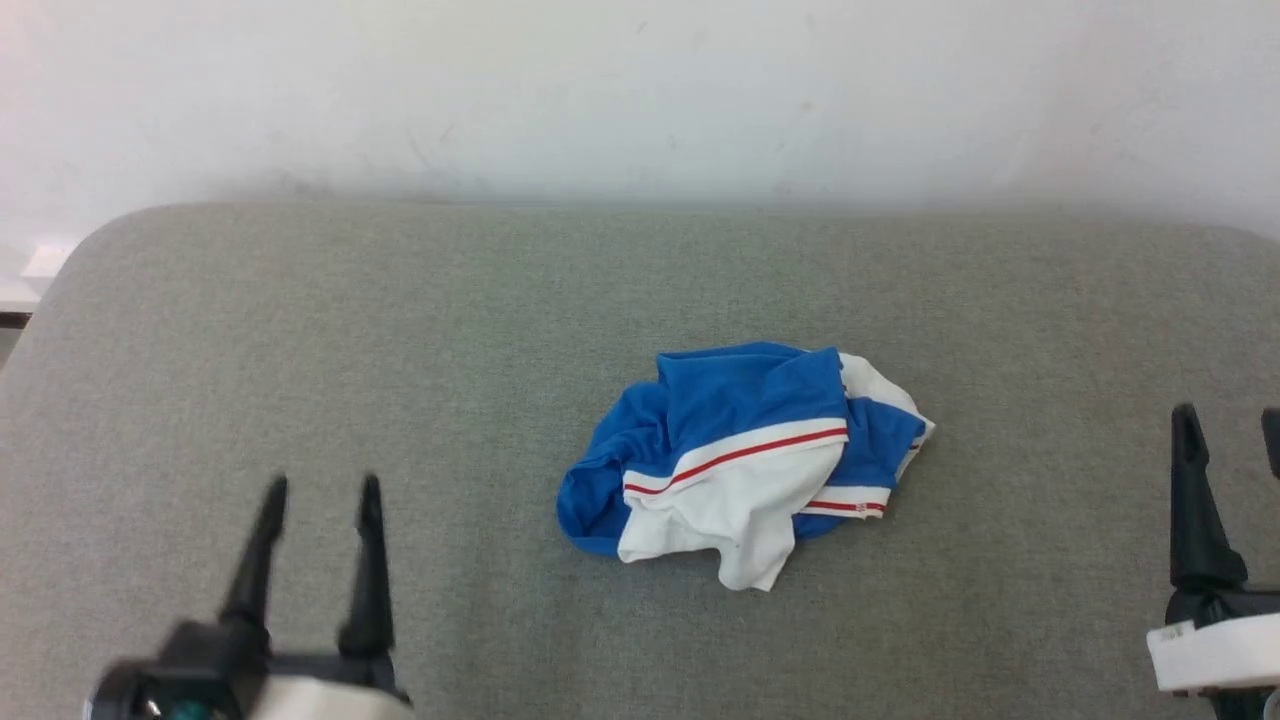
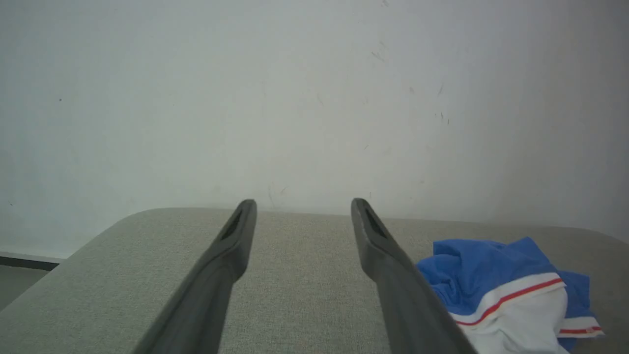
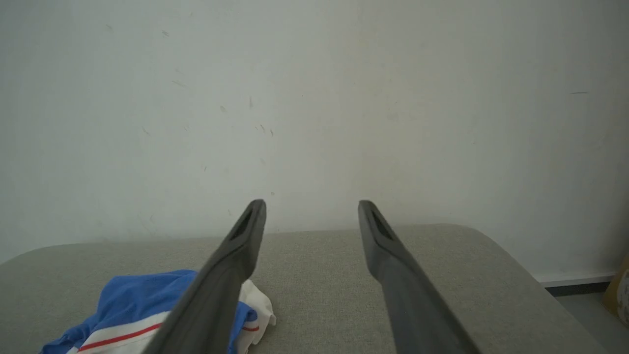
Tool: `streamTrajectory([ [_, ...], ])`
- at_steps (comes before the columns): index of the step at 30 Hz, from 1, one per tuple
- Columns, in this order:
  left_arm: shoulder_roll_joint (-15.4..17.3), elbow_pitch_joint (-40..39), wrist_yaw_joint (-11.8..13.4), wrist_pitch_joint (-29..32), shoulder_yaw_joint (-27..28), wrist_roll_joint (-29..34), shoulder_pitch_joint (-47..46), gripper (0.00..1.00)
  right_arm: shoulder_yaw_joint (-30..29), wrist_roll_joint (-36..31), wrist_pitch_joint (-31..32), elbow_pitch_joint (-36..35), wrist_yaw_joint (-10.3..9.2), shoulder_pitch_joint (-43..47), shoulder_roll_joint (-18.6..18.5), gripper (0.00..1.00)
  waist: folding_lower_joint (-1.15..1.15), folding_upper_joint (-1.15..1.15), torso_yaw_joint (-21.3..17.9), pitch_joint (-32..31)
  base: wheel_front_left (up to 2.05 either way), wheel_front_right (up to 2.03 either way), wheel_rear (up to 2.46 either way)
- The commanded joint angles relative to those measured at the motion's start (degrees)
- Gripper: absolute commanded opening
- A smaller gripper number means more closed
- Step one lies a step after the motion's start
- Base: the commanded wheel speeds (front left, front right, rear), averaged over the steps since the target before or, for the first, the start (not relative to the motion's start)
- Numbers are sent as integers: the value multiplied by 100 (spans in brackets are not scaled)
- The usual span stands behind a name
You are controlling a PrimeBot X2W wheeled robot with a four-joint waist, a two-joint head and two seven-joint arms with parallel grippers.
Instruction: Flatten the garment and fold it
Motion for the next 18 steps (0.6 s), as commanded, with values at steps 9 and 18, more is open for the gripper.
streamTrajectory([
  [9, -178, 390, 4, -166, -354, 249, 193, 100, -60, 66, 56, 63, -11, 18, 17, 100, 2, 0, 244, 176, 0, 0, 0],
  [18, -383, 617, -164, -222, -496, 278, -302, 100, 330, -228, 1318, 26, -11, -1484, -344, 100, 2, 0, 544, 681, 0, 0, 0],
])
